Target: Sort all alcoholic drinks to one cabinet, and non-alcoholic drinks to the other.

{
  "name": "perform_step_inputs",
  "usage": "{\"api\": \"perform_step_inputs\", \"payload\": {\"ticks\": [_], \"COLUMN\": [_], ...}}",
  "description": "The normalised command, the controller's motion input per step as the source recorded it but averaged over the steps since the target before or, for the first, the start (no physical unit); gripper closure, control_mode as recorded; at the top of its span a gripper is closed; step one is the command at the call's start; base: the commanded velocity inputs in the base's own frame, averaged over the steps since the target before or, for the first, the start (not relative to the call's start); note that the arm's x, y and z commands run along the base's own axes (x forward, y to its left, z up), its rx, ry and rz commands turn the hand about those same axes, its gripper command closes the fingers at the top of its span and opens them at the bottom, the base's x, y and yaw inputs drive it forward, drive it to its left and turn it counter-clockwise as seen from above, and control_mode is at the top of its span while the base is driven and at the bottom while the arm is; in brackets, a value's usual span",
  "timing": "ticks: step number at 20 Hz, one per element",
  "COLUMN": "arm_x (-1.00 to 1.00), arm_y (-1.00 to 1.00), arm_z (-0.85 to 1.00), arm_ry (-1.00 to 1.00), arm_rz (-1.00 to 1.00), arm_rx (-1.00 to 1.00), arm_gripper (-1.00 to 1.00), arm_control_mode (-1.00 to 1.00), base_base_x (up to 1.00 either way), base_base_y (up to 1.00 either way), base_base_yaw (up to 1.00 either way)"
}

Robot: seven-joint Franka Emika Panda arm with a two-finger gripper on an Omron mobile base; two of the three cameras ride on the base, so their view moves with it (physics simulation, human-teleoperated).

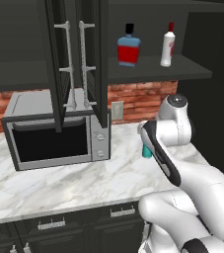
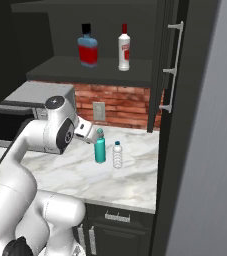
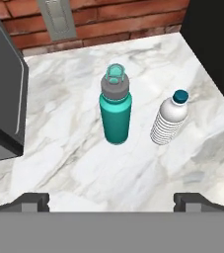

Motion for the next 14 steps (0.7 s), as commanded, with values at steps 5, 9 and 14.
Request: {"api": "perform_step_inputs", "payload": {"ticks": [5,9,14], "arm_x": [0.25,0.26,0.23], "arm_y": [-0.08,-0.01,-0.03], "arm_z": [-0.23,-0.24,-0.20], "arm_ry": [0.02,0.02,0.01], "arm_rz": [-0.02,-0.01,-0.01], "arm_rx": [0.00,0.00,0.00], "arm_gripper": [-1.00,-1.00,-1.00], "arm_control_mode": [-1.00,-1.00,-1.00], "base_base_x": [0.00,0.00,0.00], "base_base_y": [0.00,0.00,0.00], "base_base_yaw": [0.00,0.00,0.00]}}
